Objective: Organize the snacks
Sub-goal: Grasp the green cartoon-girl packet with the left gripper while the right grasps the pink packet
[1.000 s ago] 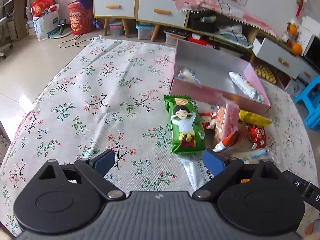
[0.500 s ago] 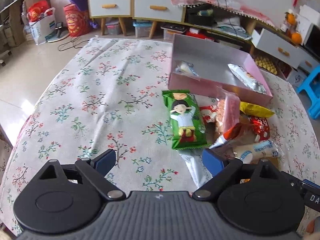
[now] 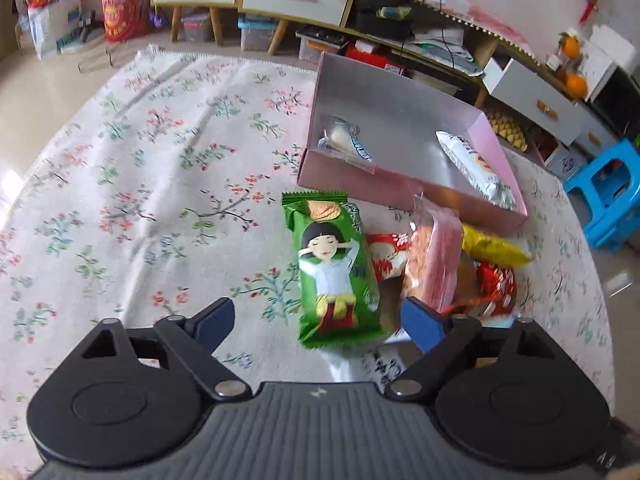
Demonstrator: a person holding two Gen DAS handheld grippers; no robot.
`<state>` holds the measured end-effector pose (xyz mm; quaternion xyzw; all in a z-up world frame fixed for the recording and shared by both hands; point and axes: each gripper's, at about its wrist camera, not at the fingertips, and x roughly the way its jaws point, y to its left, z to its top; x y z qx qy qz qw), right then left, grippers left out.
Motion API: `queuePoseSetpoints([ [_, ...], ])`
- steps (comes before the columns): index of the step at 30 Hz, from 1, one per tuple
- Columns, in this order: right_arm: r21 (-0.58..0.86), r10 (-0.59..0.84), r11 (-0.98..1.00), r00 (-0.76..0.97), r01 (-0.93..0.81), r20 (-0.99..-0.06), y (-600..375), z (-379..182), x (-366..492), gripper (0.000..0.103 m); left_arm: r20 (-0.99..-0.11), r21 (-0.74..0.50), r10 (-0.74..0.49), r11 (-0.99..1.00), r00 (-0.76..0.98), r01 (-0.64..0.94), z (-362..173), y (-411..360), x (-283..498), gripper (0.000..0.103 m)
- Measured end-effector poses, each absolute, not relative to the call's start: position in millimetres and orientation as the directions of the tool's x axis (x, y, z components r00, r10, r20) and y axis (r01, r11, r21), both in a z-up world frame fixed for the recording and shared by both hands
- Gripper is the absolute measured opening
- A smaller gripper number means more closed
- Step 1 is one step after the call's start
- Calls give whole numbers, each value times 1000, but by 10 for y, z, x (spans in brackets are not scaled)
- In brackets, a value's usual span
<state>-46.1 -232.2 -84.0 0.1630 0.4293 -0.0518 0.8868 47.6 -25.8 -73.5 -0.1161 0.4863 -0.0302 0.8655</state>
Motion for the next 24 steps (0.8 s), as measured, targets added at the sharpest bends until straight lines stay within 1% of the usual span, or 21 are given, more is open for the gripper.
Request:
queuePoseSetpoints([
  [3,245,46,948,674,204,-737,-2315,-746,-389,98,-834,-256,-191,965,517,-55,-808,-298,553,80],
  [4,254,58,949,693,185,-718,-2309,-701,-348,98,-838,-256,-197,965,509,-49,-843,-318,581,73],
  [5,266,73,950,710,165,-701,-2301,-664,-298,97,-844,-252,-194,966,499,-50,-881,-336,605,69],
  [6,273,88,951,719,147,-690,-2282,-640,-250,97,-850,-250,-195,967,490,-48,-922,-350,622,58],
  [7,278,108,953,723,120,-682,-2250,-622,-186,97,-854,-249,-197,967,482,-45,-958,-356,632,52],
  [8,281,125,955,727,96,-675,-2226,-614,-134,94,-854,-255,-204,966,478,-42,-986,-345,630,49],
  [9,279,139,958,733,72,-666,-2191,-600,-73,90,-852,-262,-209,964,479,-45,-1000,-328,614,49],
  [10,279,153,959,737,50,-659,-2155,-585,-14,90,-845,-271,-215,961,490,-46,-990,-296,586,48],
  [12,290,197,957,740,-2,-644,-2070,-555,123,84,-833,-270,-214,962,510,-36,-944,-252,538,48],
  [16,297,266,951,713,-85,-648,-1855,-573,376,79,-805,-310,-235,950,545,-48,-813,-102,453,47],
  [20,246,268,960,694,-133,-668,-1630,-670,550,78,-780,-324,-230,944,582,-60,-714,44,378,47],
  [24,181,232,972,694,-147,-682,-1490,-769,593,79,-776,-332,-237,942,585,-59,-735,139,336,46],
])
